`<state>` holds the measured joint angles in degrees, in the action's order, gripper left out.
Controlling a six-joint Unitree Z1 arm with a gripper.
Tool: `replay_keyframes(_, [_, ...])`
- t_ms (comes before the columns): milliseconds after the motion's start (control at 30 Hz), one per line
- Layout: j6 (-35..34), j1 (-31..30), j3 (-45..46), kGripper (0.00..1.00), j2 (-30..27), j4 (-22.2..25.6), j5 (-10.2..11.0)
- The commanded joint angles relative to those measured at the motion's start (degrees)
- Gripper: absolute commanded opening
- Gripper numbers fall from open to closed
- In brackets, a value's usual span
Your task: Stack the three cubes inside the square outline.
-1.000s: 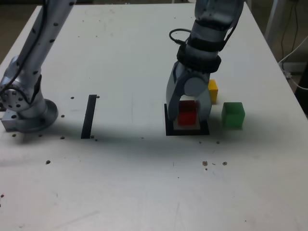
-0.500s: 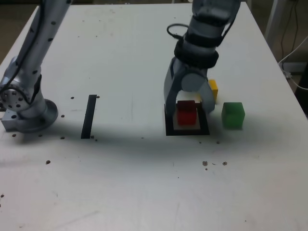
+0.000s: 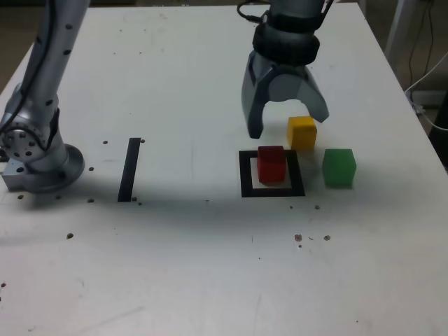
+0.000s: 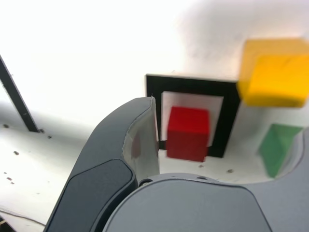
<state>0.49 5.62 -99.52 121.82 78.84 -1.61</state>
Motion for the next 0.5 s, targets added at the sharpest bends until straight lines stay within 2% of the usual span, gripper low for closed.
replay_keyframes(0, [0.74,0.91,-1.75,0.99,1.42,0.45,0.09])
replay_keyframes(233, [4.28,4.59,-7.3,0.99,5.91,2.34,-0.21])
replay_keyframes(467, [7.55,7.12,-10.88,0.96,9.87,3.54,-1.49])
